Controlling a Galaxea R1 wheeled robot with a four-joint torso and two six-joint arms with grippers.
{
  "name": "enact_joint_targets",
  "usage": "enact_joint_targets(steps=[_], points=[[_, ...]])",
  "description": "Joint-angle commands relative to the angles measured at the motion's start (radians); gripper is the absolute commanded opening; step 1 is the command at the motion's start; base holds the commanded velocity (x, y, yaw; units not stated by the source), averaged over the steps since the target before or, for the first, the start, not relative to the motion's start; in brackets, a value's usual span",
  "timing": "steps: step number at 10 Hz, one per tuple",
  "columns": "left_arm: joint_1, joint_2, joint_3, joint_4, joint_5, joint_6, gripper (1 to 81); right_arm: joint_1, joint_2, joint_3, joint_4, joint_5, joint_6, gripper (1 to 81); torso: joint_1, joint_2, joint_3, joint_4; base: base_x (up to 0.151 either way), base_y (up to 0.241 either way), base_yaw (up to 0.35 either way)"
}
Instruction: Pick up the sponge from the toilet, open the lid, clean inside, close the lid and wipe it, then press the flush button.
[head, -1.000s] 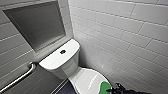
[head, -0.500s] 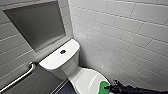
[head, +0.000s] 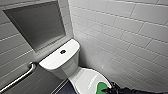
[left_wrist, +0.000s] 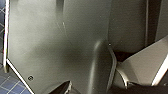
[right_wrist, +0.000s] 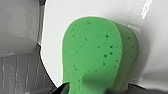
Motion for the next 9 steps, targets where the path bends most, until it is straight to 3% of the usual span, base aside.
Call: enact_joint_targets(steps=[1, 9], points=[[0.016, 0.006, 0.003, 0.006, 0.077, 0.0, 81.1, 0.078, -0.014, 0.017, 0.024, -0.061, 0.001, 81.1, 0.0, 0.0, 0.0, 0.0, 0.0, 0.0, 0.0], [0.018, 0.004, 0.003, 0.004, 0.074, -0.003, 81.1, 0.127, 0.06, 0.004, 0.016, -0.064, 0.002, 81.1, 0.0, 0.0, 0.0, 0.0, 0.0, 0.0, 0.0]])
